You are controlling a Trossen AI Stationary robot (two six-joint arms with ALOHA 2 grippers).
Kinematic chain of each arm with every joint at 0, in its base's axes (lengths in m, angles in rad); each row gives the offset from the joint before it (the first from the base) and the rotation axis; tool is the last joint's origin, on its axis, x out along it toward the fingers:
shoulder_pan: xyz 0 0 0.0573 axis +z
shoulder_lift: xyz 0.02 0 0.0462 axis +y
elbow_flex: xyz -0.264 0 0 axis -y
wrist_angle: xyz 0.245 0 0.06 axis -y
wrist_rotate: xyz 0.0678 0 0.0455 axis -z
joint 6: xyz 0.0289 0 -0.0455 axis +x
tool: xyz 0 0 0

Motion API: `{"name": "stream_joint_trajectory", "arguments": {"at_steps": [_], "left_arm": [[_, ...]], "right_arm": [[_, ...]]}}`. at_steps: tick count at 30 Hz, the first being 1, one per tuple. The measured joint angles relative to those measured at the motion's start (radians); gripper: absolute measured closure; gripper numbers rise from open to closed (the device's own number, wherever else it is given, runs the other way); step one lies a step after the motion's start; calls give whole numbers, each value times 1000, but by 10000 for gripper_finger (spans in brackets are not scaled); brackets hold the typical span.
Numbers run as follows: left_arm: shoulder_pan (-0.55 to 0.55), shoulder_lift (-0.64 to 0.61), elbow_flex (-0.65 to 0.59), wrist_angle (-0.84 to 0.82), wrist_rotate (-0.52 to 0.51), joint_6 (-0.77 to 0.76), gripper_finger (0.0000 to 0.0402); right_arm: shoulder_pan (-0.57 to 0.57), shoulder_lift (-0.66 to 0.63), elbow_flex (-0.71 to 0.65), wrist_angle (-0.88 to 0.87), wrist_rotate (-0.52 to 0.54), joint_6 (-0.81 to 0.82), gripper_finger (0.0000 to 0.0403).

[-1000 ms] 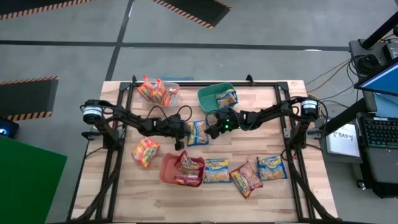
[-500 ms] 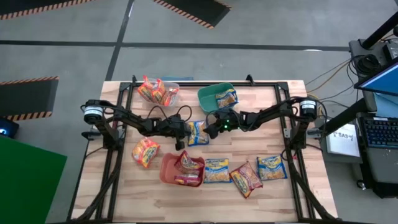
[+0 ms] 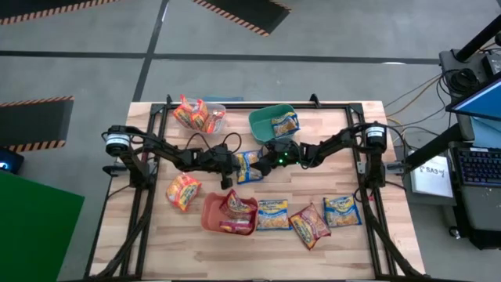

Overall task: Sort Maruchan noodles
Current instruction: Put the blue noodle pack into the green bin

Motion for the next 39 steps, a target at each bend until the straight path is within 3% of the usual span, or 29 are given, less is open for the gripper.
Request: {"name": "stream_joint_trajectory", "arguments": {"at_steps": [18, 27, 39], "left_arm": [[0, 1, -1, 19, 0, -23, 402], [0, 2, -1, 29, 0, -23, 402], [0, -2, -1, 45, 0, -30, 402]], "right_arm": [[4, 53, 62, -15, -13, -22, 188], [4, 45, 65, -45, -24, -42, 241], [-7, 35, 63, -53, -40, -57, 359]]}}
